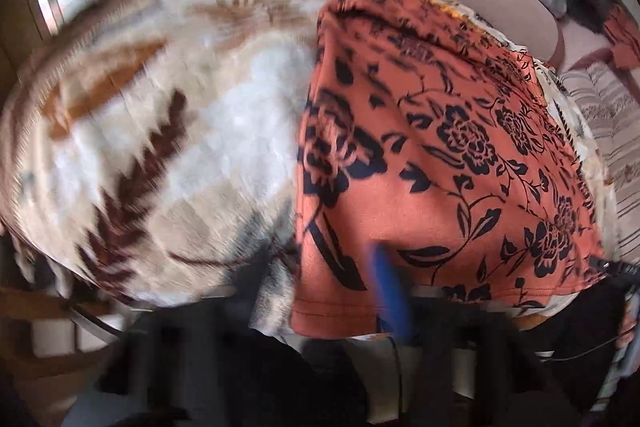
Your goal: Fold small clothes
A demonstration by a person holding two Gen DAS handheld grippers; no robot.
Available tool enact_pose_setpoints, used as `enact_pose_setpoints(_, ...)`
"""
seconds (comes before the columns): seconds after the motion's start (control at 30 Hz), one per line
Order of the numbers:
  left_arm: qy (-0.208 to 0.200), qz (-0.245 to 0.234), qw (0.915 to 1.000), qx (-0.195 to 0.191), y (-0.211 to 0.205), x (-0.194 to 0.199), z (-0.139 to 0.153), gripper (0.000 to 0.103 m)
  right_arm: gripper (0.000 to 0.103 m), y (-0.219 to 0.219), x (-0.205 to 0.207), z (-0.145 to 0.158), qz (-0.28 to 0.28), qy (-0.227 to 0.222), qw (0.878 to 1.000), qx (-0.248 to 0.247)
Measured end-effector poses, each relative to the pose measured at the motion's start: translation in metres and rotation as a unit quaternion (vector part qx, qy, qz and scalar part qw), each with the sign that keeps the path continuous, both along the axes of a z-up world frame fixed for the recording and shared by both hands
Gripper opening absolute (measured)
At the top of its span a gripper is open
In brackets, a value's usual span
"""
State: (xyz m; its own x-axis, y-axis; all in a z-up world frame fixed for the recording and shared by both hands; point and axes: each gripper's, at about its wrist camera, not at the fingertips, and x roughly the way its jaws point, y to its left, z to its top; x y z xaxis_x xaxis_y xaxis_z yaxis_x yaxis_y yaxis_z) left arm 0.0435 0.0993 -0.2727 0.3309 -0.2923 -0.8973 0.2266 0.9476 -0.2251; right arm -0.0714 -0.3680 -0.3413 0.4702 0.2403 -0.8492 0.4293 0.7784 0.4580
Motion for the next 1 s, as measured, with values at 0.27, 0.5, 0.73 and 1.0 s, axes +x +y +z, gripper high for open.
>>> enact_pose_setpoints(0.27,0.017,-0.006,0.9988,-0.045,0.005,0.002,-0.006,0.017,0.016,-0.002,-0.002,-0.009,-0.007,-0.010,0.999,0.032)
enact_pose_setpoints(0.5,0.019,-0.019,0.9983,-0.052,0.004,0.007,-0.007,0.011,0.010,-0.007,-0.010,-0.003,-0.016,-0.025,0.999,0.032)
enact_pose_setpoints(0.73,-0.009,-0.038,0.9953,-0.089,0.004,0.008,0.019,0.006,0.009,-0.017,-0.016,0.020,-0.011,-0.071,0.993,0.097)
enact_pose_setpoints(1.0,-0.069,-0.054,0.9868,-0.136,0.015,0.004,0.084,0.005,0.009,-0.024,-0.026,0.059,0.006,-0.170,0.966,0.196)
